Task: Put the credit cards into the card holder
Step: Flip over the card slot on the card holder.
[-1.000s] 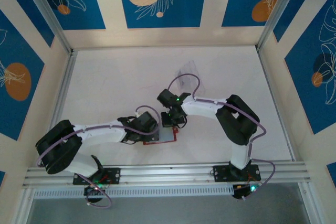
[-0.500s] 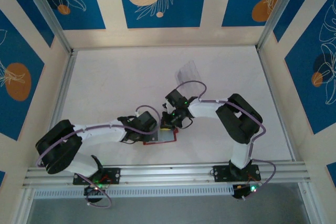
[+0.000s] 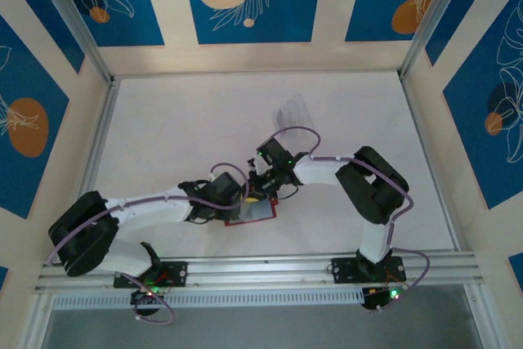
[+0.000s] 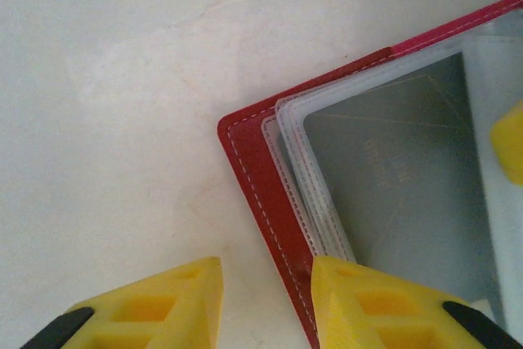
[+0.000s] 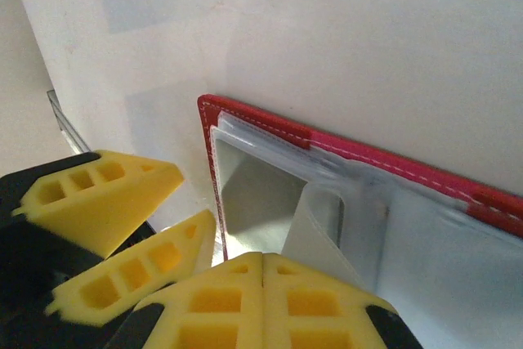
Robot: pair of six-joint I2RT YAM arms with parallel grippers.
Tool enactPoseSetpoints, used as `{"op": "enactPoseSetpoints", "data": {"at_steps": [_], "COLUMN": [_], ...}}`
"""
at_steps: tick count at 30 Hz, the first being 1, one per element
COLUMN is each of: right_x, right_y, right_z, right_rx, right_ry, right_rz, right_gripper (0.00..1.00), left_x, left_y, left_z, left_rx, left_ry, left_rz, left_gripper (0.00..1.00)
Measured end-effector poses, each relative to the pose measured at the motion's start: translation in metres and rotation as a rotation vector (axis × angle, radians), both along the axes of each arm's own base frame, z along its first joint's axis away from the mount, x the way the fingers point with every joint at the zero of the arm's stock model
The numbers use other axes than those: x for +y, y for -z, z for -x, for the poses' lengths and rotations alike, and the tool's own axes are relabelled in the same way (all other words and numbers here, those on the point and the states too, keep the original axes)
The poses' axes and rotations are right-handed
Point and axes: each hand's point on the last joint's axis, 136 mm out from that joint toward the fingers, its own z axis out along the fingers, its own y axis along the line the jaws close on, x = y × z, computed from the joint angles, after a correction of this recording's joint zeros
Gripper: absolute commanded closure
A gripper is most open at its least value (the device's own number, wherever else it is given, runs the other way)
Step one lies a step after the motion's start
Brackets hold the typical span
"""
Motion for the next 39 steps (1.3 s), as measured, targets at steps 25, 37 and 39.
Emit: {"op": "enactPoseSetpoints", "data": {"at_steps": [25, 37, 39], "right_x": [0.027, 0.028, 0.028], "right_y": [0.013, 0.012, 0.012], "right_z": [-0.007, -0.007, -0.007], "right_rx": [0.044, 0.05, 0.049], "right_ry": [-0.025, -0.029, -0.029], "right_rz": [0.004, 0.003, 0.002], "right_gripper": [1.0, 1.0, 1.0], "left_x": [-0.04, -0.053, -0.052], "left_y": [-0.012, -0.012, -0.012], "left_z": [0.028, 0.02, 0.019], "left_rx": [-0.038, -0.101, -0.11], "left_ry": [0.253, 0.233, 0.228], "left_rz": [0.041, -0.038, -0.045], "left_gripper": [0.32, 0.3, 0.3]}}
